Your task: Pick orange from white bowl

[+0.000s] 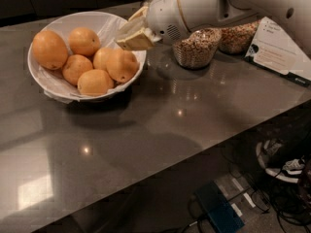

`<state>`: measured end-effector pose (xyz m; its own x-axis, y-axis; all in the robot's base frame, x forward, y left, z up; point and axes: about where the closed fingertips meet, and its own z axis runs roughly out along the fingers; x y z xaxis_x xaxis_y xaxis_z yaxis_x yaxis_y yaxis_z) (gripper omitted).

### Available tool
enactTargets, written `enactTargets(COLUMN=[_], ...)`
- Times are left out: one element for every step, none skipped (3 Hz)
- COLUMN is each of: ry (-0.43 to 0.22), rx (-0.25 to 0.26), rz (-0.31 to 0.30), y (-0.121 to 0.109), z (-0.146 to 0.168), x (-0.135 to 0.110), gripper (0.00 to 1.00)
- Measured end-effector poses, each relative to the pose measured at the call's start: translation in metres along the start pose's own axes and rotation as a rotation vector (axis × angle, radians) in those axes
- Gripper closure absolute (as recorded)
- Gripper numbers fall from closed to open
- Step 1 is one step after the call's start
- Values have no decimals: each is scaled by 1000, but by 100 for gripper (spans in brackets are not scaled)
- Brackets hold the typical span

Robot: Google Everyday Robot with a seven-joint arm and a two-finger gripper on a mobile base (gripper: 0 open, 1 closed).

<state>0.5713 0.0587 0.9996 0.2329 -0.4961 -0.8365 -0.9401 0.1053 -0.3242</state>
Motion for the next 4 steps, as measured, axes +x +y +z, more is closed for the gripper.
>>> enactTargets(ry=[0,0,0,0], rx=[1,1,1,1], rz=[0,0,0,0], y=[0,0,0,0], z=[0,0,0,0], x=[0,0,0,0], gripper=[87,67,44,20])
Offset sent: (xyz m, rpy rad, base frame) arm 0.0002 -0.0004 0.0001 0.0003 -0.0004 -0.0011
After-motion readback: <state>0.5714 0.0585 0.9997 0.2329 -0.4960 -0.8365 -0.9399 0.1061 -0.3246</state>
